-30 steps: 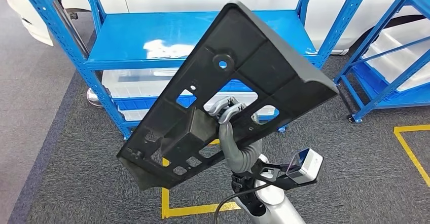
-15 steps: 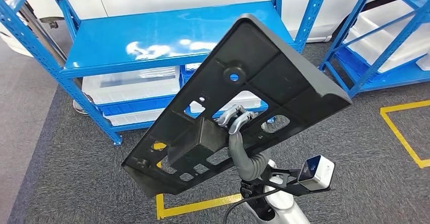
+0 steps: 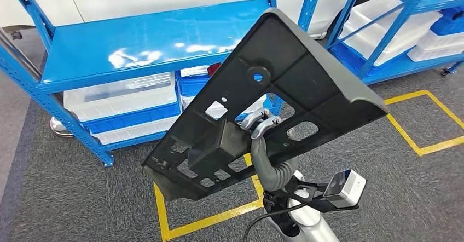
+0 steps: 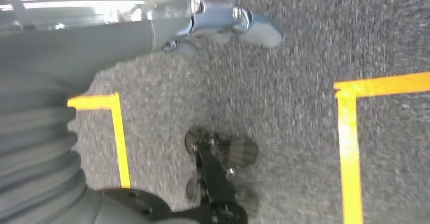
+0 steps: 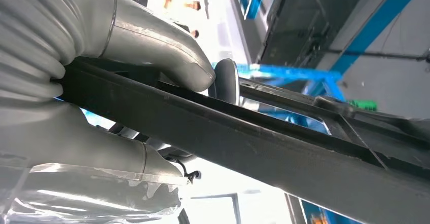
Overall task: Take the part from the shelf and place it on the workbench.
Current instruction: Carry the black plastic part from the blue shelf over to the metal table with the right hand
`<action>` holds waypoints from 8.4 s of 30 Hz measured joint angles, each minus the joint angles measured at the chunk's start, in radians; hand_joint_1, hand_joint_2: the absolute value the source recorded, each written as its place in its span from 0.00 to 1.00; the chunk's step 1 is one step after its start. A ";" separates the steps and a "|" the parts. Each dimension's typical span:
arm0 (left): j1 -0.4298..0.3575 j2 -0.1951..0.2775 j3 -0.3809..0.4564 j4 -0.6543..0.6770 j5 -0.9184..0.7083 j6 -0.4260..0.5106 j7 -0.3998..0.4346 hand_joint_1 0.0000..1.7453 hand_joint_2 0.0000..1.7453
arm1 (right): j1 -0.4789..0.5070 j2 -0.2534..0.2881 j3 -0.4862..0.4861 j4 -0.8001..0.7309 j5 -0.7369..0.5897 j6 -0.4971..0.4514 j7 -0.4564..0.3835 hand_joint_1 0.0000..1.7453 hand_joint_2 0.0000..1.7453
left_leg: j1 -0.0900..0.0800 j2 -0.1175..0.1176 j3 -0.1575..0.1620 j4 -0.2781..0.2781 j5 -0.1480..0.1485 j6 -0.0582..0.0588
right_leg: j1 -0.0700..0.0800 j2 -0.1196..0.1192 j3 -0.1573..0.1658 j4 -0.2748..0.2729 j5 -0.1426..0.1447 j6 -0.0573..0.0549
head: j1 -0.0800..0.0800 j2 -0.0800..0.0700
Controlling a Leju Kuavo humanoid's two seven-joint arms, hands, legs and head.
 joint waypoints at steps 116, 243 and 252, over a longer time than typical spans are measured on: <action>0.001 0.010 0.102 0.001 -0.039 0.017 0.078 0.00 1.00 | 0.019 0.066 -0.116 -0.268 -0.001 -0.011 0.001 1.00 1.00 | 0.003 -0.047 -0.052 0.109 -0.031 -0.053 | 0.001 0.074 0.114 -0.211 0.091 -0.052 | 0.001 0.000; -0.004 0.004 0.168 0.001 -0.084 -0.039 0.065 0.00 1.00 | -0.002 0.072 -0.125 -0.198 0.004 -0.012 0.001 1.00 1.00 | 0.001 -0.075 -0.011 0.004 -0.006 -0.029 | -0.006 0.099 0.119 -0.217 0.086 -0.013 | 0.001 0.000; -0.001 0.004 0.176 0.001 -0.084 -0.059 0.064 0.00 1.00 | 0.001 0.072 -0.125 -0.201 0.023 -0.043 0.001 1.00 1.00 | -0.001 -0.017 -0.008 -0.007 0.001 -0.002 | -0.005 -0.009 -0.002 0.033 -0.008 0.003 | 0.001 0.000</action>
